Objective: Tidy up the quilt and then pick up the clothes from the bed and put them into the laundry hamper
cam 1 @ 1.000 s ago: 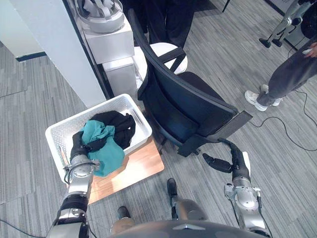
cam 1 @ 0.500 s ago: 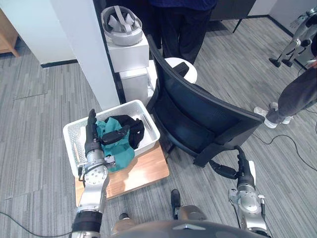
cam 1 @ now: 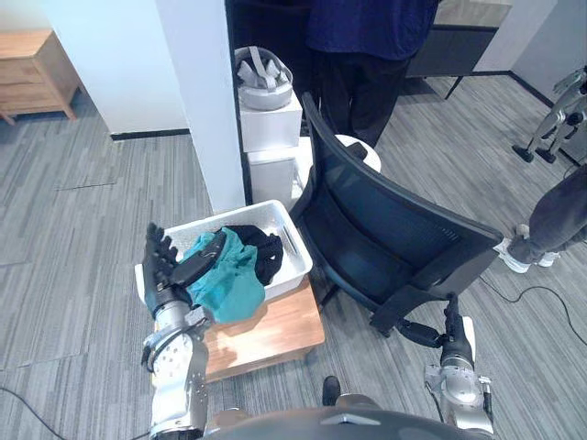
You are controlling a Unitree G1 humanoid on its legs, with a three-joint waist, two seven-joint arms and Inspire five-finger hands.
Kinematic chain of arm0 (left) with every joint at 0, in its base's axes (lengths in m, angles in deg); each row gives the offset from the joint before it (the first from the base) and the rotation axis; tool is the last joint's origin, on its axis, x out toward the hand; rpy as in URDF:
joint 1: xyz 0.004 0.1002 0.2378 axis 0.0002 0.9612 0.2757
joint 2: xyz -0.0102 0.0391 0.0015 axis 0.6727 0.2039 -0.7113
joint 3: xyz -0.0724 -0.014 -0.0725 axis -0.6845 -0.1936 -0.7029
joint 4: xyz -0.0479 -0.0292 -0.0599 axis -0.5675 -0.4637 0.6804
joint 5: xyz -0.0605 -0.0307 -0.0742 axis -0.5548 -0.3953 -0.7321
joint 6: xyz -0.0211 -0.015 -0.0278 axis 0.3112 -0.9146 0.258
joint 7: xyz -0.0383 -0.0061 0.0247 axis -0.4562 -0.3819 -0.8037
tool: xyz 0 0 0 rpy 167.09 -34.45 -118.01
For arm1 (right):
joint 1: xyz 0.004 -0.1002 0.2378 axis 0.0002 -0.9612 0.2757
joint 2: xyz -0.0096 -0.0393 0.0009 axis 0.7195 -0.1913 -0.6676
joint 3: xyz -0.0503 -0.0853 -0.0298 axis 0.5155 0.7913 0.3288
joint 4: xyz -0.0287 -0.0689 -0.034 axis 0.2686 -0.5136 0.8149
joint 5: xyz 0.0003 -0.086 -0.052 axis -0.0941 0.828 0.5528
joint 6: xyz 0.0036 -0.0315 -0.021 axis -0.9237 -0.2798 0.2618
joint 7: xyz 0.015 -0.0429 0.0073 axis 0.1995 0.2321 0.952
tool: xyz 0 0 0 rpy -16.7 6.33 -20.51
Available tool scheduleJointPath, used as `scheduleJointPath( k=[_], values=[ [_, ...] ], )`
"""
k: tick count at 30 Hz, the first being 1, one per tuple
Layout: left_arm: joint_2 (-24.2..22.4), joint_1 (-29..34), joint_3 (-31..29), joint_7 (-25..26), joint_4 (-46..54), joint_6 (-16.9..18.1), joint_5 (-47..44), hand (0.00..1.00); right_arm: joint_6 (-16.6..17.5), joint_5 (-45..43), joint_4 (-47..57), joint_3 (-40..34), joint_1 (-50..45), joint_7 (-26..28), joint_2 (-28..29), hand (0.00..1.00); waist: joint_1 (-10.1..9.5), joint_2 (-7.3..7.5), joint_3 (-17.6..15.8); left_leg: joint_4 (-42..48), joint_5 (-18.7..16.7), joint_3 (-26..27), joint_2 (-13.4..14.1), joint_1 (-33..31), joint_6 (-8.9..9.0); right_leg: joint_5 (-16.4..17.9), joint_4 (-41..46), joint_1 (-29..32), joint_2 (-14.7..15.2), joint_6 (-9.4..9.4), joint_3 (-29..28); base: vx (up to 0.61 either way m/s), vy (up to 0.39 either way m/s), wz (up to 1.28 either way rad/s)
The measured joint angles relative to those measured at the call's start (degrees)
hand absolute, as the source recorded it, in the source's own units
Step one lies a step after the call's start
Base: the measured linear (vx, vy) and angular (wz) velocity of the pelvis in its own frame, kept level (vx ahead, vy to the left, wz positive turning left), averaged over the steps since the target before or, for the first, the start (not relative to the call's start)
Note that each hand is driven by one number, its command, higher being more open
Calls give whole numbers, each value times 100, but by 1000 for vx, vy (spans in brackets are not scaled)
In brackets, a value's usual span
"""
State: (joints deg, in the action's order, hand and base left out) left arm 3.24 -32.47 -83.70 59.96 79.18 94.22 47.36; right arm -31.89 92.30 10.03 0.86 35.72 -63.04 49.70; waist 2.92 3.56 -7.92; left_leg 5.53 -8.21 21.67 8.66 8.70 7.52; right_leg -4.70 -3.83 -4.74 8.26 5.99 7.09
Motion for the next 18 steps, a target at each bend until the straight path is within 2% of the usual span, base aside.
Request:
scheduleJointPath(
  k=[3,5,7,9,10,12,13,14,16,18],
  values=[
    [-94,316,-225,-17,-58,73,-472,100,-52,-50,0,-39,-104,-118,-8,100,-102,2,22,39,-30,28,-27,1,-12,43,32,-49,56,58,103,-5,20,12],
    [-132,508,-354,-75,-663,168,-717,100,-85,-112,3,-51,-176,-151,-2,100,-156,-17,93,49,-17,17,-16,20,-28,67,71,-66,65,65,147,-3,-9,7],
    [-147,553,-536,-252,-1660,78,-954,100,-109,-320,3,-52,-201,-155,25,100,-153,-57,127,29,-4,16,-1,119,-33,108,81,-165,54,44,196,-16,-22,6],
    [-138,518,-895,-584,-3508,-253,-1127,100,-123,-545,24,-142,-191,-136,185,100,-149,-89,218,-45,29,16,27,197,-25,160,80,-221,23,5,221,-42,-34,2],
    [-137,516,-949,-618,-3696,-305,-1124,100,-123,-586,25,-150,-189,-136,210,100,-148,-89,231,-67,38,18,30,205,-25,161,79,-219,16,4,224,-39,-45,2],
    [-147,458,-1662,-790,-5037,-567,-1120,100,-121,-938,60,-355,-168,-127,440,100,-214,-73,258,-236,121,84,85,301,16,192,81,-219,-69,-46,226,-28,-55,-6],
    [-156,452,-1943,-795,-5263,-635,-1098,100,-117,-1065,75,-424,-169,-132,511,100,-265,-72,258,-285,147,133,92,345,35,195,82,-222,-101,-52,211,-26,-51,-12],
    [-204,460,-2543,-757,-5629,-656,-1102,100,-116,-1318,152,-616,-167,-125,655,100,-314,-71,261,-371,199,183,115,395,65,205,82,-226,-147,-68,200,-20,-47,-3],
    [-271,546,-3136,-671,-5841,-676,-1099,100,-3,-1920,252,-896,-156,-195,850,100,-317,-93,272,-493,298,426,203,392,56,226,82,-176,-184,-100,249,-7,-50,10],
    [-303,553,-3424,-677,-5967,-701,-1091,100,34,-2399,210,-1356,-48,-335,942,100,-333,-146,292,-623,399,546,212,394,82,230,85,-116,-225,-108,260,8,-50,4]
  ],
)
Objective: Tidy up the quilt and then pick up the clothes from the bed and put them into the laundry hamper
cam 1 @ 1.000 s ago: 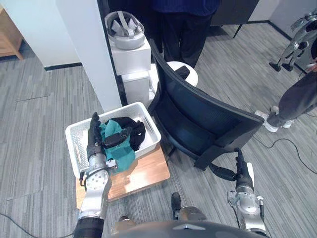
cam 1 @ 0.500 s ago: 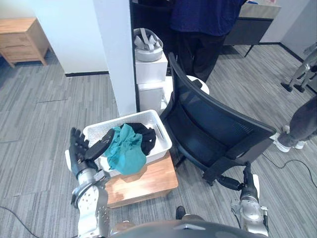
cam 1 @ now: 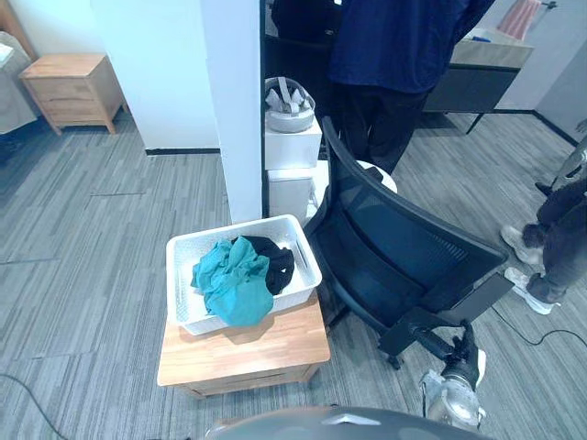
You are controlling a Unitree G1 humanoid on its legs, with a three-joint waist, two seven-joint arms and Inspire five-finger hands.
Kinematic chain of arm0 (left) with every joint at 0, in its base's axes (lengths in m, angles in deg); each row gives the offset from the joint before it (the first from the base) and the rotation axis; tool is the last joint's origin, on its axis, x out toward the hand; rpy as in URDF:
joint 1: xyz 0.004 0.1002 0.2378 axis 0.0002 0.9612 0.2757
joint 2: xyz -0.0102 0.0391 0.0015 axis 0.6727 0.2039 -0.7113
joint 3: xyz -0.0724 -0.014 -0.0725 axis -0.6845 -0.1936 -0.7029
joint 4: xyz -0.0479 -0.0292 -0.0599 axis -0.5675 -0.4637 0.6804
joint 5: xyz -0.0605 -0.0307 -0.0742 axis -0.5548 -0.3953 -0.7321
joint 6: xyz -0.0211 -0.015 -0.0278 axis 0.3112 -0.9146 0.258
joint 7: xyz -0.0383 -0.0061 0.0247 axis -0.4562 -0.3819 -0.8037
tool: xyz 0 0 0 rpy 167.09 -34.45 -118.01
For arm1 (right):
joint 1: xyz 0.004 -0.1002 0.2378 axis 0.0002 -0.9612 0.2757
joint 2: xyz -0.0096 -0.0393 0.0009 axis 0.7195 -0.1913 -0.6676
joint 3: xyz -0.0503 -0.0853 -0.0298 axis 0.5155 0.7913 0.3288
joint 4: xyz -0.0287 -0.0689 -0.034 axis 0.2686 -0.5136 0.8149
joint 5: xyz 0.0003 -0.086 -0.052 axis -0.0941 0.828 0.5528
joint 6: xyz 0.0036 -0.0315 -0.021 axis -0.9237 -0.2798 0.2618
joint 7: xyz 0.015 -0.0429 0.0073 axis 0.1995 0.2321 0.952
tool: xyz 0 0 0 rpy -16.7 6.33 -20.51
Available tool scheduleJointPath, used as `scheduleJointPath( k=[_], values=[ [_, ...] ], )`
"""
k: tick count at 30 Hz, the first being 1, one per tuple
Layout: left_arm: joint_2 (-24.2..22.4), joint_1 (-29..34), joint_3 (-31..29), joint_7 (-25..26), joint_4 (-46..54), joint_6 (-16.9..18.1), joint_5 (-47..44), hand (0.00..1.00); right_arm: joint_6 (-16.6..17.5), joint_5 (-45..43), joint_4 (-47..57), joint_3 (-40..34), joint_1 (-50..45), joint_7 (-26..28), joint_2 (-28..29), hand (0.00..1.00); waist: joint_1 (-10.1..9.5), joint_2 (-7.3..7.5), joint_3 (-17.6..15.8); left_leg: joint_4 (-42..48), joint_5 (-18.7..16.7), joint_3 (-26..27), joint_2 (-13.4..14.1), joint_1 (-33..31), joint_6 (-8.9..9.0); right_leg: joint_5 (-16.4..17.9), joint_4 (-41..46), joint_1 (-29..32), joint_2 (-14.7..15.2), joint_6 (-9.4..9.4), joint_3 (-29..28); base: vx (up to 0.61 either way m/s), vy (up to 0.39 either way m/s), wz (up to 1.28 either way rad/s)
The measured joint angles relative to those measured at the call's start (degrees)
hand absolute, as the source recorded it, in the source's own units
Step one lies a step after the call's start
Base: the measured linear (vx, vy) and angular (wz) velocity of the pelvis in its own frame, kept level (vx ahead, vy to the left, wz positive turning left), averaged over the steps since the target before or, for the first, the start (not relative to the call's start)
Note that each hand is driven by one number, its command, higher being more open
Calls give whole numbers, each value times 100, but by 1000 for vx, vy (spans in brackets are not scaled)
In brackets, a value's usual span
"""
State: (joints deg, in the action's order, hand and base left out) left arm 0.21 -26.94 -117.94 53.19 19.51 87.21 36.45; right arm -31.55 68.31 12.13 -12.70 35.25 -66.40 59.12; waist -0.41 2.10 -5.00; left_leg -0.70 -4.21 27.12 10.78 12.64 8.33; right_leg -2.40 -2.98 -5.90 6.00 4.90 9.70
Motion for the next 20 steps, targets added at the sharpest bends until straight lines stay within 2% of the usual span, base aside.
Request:
scheduleJointPath(
  k=[2,3,5,6,9,10,11,17,19,20],
  values=[
    [-12,-9,-161,-22,-57,-45,64,100,-187,-432,-293,-434,56,-167,-14,100,-67,-90,39,-106,59,43,-9,24,30,5,0,42,-13,-7,-18,32,-17,-8],
    [-11,-37,-194,-53,-146,-46,239,100,-459,-750,-804,-790,33,-400,10,100,-103,-204,38,-202,105,82,-7,78,64,7,0,50,-16,-8,-33,53,5,-9],
    [-9,-86,-189,-98,-223,-63,239,100,-614,-835,-1069,-943,-101,-523,131,100,-94,-306,47,-260,126,95,-3,94,77,12,1,64,-32,1,-34,46,-5,-5],
    [-6,-107,-156,-155,-258,-79,253,100,-720,-859,-1232,-1042,-240,-625,286,100,-77,-334,45,-276,135,99,4,97,79,28,2,69,-40,6,-34,53,-15,-6],
    [-5,-111,-139,-154,-256,-78,482,100,-1007,-913,-1711,-1057,-439,-768,375,100,50,-576,-13,-358,134,180,19,200,79,110,84,85,-36,41,-80,39,-11,-7],
    [-5,-115,-133,-124,-229,-62,496,100,-1004,-973,-1701,-1053,-476,-782,367,100,69,-599,-8,-354,132,184,10,203,77,129,114,90,-25,54,-80,0,0,0],
    [-3,-126,-112,-116,-192,-36,499,100,-999,-967,-1665,-1007,-501,-774,380,100,61,-592,-7,-355,129,185,13,209,79,139,129,91,-27,60,-77,0,0,0],
    [32,-444,400,2,-200,-150,753,100,-1002,-616,-1536,-290,-497,-465,355,100,-87,-309,-49,-339,131,194,43,251,83,167,184,68,-45,53,-72,-32,-14,0],
    [48,-476,526,-6,-98,-198,836,100,-1030,-273,-1533,-110,-508,-262,339,100,-113,-166,-66,-338,136,236,79,267,100,175,191,77,-86,38,-104,-48,-34,-7],
    [47,-487,561,9,-64,-163,843,100,-1031,-238,-1523,-82,-509,-242,334,100,-112,-161,-67,-339,134,256,84,270,106,175,190,87,-95,37,-123,-19,-16,-9]
  ],
)
